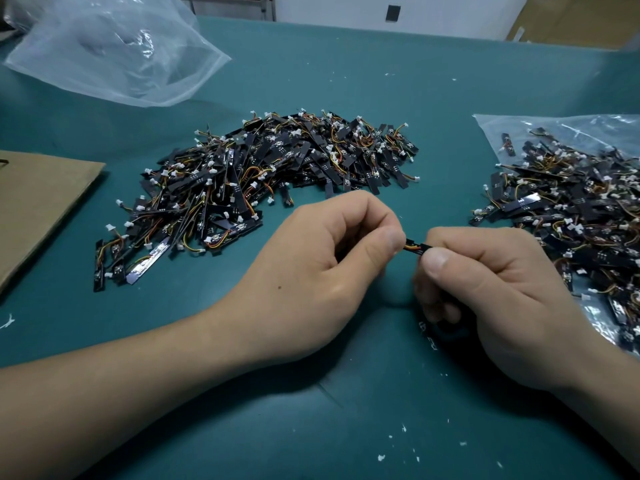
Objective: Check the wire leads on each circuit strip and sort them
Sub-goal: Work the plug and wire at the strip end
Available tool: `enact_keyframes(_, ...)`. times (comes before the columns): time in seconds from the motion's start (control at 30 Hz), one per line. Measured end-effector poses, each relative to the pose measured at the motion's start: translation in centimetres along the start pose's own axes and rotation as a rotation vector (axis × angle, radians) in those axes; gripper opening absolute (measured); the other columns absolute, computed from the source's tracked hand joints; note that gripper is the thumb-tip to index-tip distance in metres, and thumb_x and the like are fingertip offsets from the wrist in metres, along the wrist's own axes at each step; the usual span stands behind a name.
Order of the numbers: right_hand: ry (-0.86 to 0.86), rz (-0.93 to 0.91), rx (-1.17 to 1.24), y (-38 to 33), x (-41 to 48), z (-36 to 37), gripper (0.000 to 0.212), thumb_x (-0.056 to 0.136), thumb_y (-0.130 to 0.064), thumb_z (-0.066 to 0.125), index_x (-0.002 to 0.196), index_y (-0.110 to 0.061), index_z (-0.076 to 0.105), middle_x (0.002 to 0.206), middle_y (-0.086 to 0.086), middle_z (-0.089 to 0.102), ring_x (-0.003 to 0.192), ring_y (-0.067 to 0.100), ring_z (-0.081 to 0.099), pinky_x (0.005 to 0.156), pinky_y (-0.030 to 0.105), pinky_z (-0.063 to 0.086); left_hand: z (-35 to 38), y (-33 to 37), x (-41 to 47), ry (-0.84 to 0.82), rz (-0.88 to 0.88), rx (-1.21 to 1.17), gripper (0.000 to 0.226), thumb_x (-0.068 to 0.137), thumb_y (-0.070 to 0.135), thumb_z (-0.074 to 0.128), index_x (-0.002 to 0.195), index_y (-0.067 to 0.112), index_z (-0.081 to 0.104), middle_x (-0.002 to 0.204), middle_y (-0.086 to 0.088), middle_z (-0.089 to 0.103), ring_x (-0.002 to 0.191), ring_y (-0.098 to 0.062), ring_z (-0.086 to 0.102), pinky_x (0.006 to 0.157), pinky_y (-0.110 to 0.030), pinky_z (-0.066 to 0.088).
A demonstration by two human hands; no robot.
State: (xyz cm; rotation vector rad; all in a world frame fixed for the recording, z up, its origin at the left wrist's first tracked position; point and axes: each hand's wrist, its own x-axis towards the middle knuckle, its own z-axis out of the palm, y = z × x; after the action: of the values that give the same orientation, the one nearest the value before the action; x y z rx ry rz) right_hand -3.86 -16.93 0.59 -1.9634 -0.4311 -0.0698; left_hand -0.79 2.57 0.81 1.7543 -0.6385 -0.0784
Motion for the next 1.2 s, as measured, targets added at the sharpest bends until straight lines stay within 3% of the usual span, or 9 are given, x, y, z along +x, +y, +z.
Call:
enact_keyframes(0.17, 0.042, -0.059, 0.037, 0.1, -0.1, 0.0, 0.042, 0.097, -0.034, 0.045, 0.061, -0.014, 0.054, 0.052, 0.003, 0.051, 0.047, 0.021, 0.045, 0.05, 0.029, 0.034, 0.1, 0.1, -0.1, 0.068, -0.01, -0.065, 0.011, 0.096, 0.024, 0.058, 0.098, 0.018, 0.067, 0.078, -0.008, 0.064, 0.068, -0.036, 0.056, 0.062, -0.046, 0.049)
enact_keyframes(0.3, 0.433, -0.037, 0.341, 0.0, 0.7, -0.1, 0.023, 0.105, -0.035, 0.042, 0.109, -0.028, 0.063, 0.064, -0.003, 0.06, 0.038, 0.017, 0.038, 0.04, 0.018, 0.029, 0.0, -0.1, -0.2, 0.158, -0.001, 0.109, 0.013, 0.095, 0.022, 0.057, 0.103, 0.021, 0.068, 0.087, 0.007, 0.066, 0.079, -0.017, 0.06, 0.075, -0.03, 0.049)
enact_keyframes(0.37, 0.51, 0.071, 0.441, 0.4, 1.3, -0.4, 0.029, 0.106, -0.038, 0.037, 0.114, -0.029, 0.064, 0.062, -0.003, 0.059, 0.036, 0.014, 0.036, 0.038, 0.016, 0.027, 0.1, 0.1, -0.4, 0.105, 0.076, 0.328, 0.012, 0.092, 0.018, 0.059, 0.1, 0.02, 0.067, 0.098, 0.013, 0.063, 0.093, -0.01, 0.06, 0.086, -0.026, 0.046)
enact_keyframes(0.5, 0.368, 0.096, 0.361, 0.7, 1.0, -0.3, 0.044, 0.107, -0.04, 0.035, 0.094, -0.023, 0.074, 0.058, 0.002, 0.058, 0.041, 0.012, 0.039, 0.042, 0.019, 0.032, 0.9, 0.4, -1.8, -0.118, 0.279, 0.907, 0.019, 0.092, 0.032, 0.055, 0.103, 0.02, 0.065, 0.127, -0.002, 0.061, 0.116, -0.028, 0.056, 0.097, -0.047, 0.042)
enact_keyframes(0.63, 0.223, 0.059, 0.205, 0.5, 0.6, 0.1, 0.037, 0.106, -0.037, 0.043, 0.091, -0.022, 0.073, 0.059, 0.008, 0.06, 0.045, 0.012, 0.046, 0.044, 0.02, 0.037, 1.0, 0.8, -2.2, -0.167, -0.031, 1.165, 0.046, 0.09, 0.055, 0.037, 0.116, 0.024, 0.058, 0.15, -0.009, 0.048, 0.138, -0.037, 0.042, 0.114, -0.054, 0.028)
enact_keyframes(0.73, 0.175, 0.054, 0.166, 0.4, 0.5, 0.3, 0.037, 0.101, -0.044, 0.045, 0.092, -0.021, 0.072, 0.061, 0.01, 0.062, 0.047, 0.013, 0.048, 0.046, 0.021, 0.039, 1.0, 0.9, -1.9, -0.201, -0.244, 1.187, 0.06, 0.089, 0.064, 0.023, 0.133, 0.03, 0.045, 0.166, -0.009, 0.026, 0.152, -0.043, 0.023, 0.121, -0.063, 0.009)
enact_keyframes(0.83, 0.145, 0.061, 0.137, 0.4, 0.5, 0.3, 0.036, 0.099, -0.045, 0.046, 0.092, -0.021, 0.072, 0.061, 0.009, 0.063, 0.047, 0.013, 0.049, 0.048, 0.021, 0.04, 1.1, 0.7, -1.9, -0.236, -0.268, 1.153, 0.062, 0.089, 0.065, 0.017, 0.138, 0.033, 0.034, 0.169, -0.006, 0.015, 0.155, -0.043, 0.013, 0.123, -0.065, 0.006)
enact_keyframes(1.03, 0.112, 0.063, 0.067, 0.4, 0.4, 0.4, 0.032, 0.097, -0.045, 0.049, 0.09, -0.023, 0.071, 0.061, 0.007, 0.064, 0.047, 0.01, 0.05, 0.049, 0.023, 0.042, 0.9, 0.7, -1.9, -0.242, -0.24, 1.19, 0.061, 0.089, 0.064, 0.018, 0.137, 0.031, 0.039, 0.162, -0.003, 0.028, 0.153, -0.033, 0.021, 0.12, -0.068, 0.006)
enact_keyframes(1.2, 0.097, 0.056, 0.022, 0.3, 0.4, 0.4, 0.029, 0.096, -0.044, 0.051, 0.089, -0.025, 0.071, 0.061, 0.004, 0.065, 0.047, 0.009, 0.049, 0.049, 0.024, 0.042, 1.0, 0.5, -1.9, -0.234, -0.248, 1.154, 0.062, 0.088, 0.066, 0.016, 0.138, 0.035, 0.033, 0.166, -0.002, 0.021, 0.155, -0.034, 0.014, 0.12, -0.07, 0.009)
